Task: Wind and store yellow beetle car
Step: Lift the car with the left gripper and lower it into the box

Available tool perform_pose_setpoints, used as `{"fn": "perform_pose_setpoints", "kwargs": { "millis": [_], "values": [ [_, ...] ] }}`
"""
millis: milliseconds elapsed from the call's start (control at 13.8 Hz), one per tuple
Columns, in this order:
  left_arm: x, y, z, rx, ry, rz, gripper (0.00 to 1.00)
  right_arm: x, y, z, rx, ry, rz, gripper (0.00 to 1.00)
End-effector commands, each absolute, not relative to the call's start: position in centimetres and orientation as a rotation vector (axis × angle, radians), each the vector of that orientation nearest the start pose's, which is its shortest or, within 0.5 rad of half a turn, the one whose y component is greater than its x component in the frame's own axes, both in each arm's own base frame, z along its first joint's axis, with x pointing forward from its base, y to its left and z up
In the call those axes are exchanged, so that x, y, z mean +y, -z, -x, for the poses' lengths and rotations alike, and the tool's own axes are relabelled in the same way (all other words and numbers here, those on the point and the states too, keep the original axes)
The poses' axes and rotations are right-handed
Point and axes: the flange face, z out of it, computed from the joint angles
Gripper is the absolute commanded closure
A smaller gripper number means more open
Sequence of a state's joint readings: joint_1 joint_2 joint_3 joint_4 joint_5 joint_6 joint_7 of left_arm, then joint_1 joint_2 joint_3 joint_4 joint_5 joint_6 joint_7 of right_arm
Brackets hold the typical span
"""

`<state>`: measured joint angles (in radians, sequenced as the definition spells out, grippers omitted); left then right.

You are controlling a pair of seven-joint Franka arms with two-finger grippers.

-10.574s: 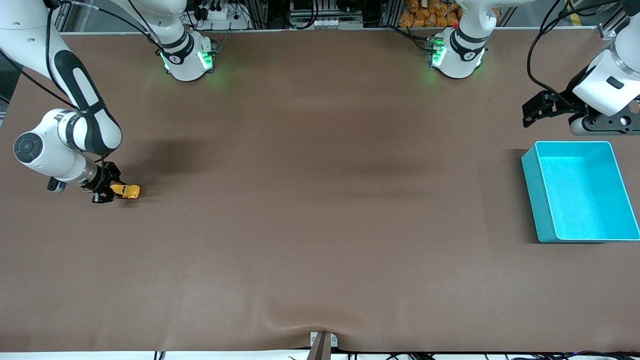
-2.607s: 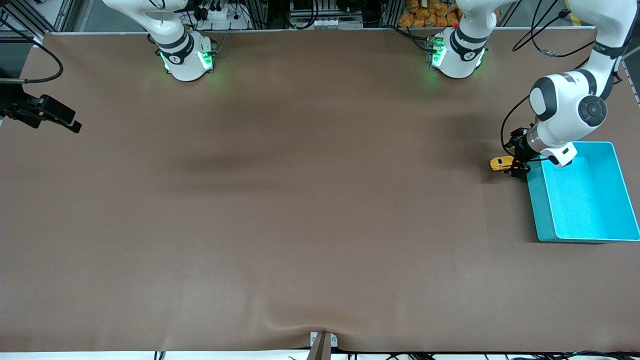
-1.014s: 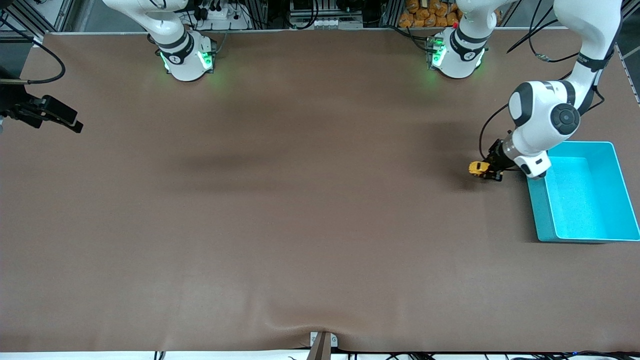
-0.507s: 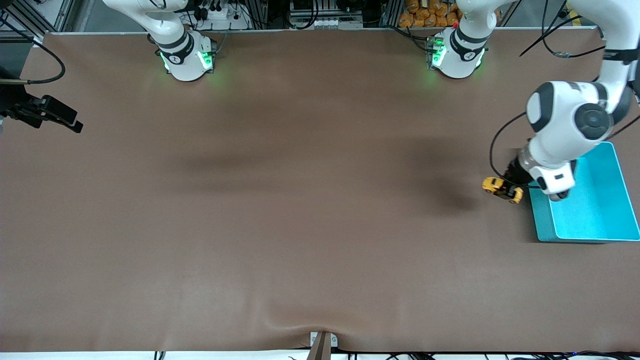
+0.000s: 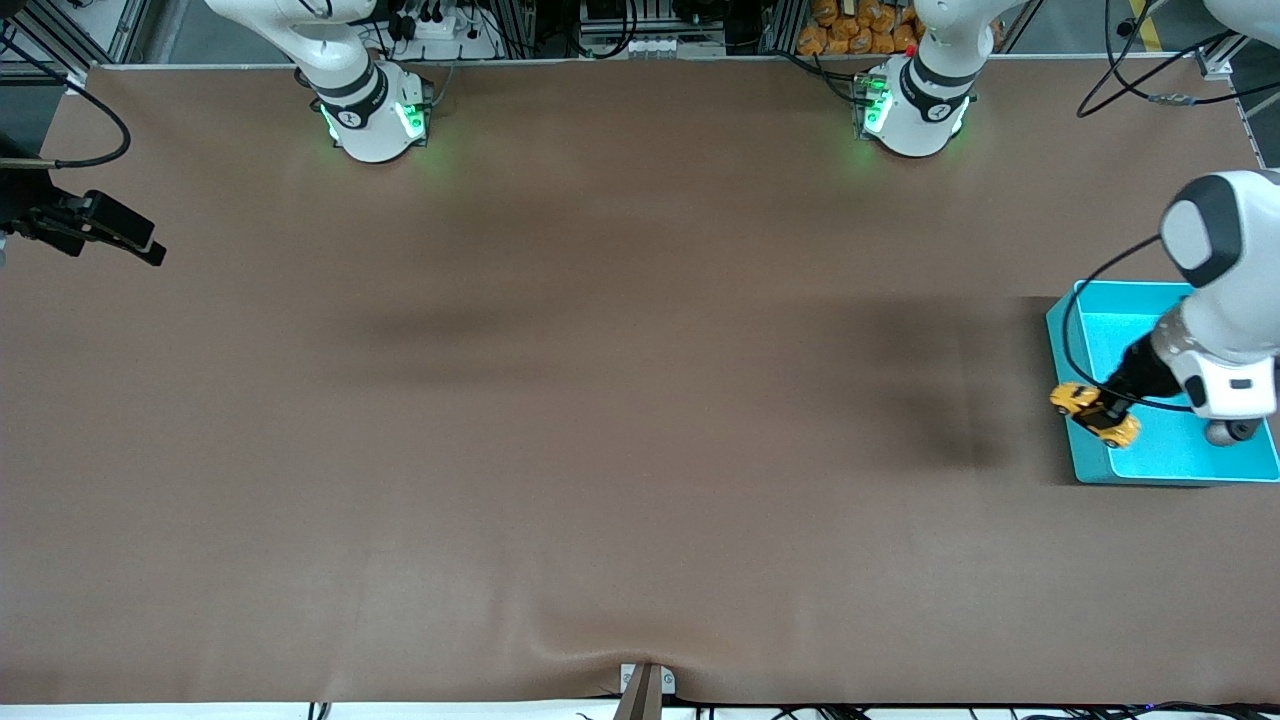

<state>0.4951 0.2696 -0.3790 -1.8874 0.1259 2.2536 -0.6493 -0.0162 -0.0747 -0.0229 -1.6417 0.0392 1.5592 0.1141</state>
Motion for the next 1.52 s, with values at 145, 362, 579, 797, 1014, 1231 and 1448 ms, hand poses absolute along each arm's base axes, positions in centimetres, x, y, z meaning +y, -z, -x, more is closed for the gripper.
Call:
{"fn": "perform_pose_setpoints", "kwargs": {
  "millis": [145, 362, 579, 797, 1014, 1231, 1448],
  "values": [
    [15.9, -37.0, -62.2, -0.697, 0.147, 3.018, 1.00, -1.7, -63.3, -52.4, 0.262, -0.014, 3.100, 0.00],
    [20.2, -35.7, -61.0, -0.445, 0.106, 3.063, 1.00, -1.9, -63.5, -52.3, 0.266, -0.009, 3.099, 0.00],
    [23.7, -33.3, -59.8, -0.234, 0.048, 3.103, 1.00, -2.0, -63.5, -52.3, 0.271, -0.009, 3.098, 0.00],
    [25.6, -30.7, -59.2, -0.134, -0.002, 3.137, 1.00, -2.1, -63.4, -52.3, 0.273, -0.014, 3.098, 0.00],
    [26.7, -27.5, -58.7, -0.066, -0.086, 3.096, 1.00, -2.2, -63.4, -52.3, 0.276, -0.012, 3.098, 0.00],
    [27.7, -25.3, -58.4, -0.021, -0.136, 3.054, 1.00, -2.2, -63.4, -52.3, 0.276, -0.012, 3.098, 0.00],
    [28.7, -24.4, -57.8, -0.044, -0.151, 3.051, 1.00, -2.2, -63.5, -52.2, 0.276, -0.012, 3.098, 0.00]
  ]
}}
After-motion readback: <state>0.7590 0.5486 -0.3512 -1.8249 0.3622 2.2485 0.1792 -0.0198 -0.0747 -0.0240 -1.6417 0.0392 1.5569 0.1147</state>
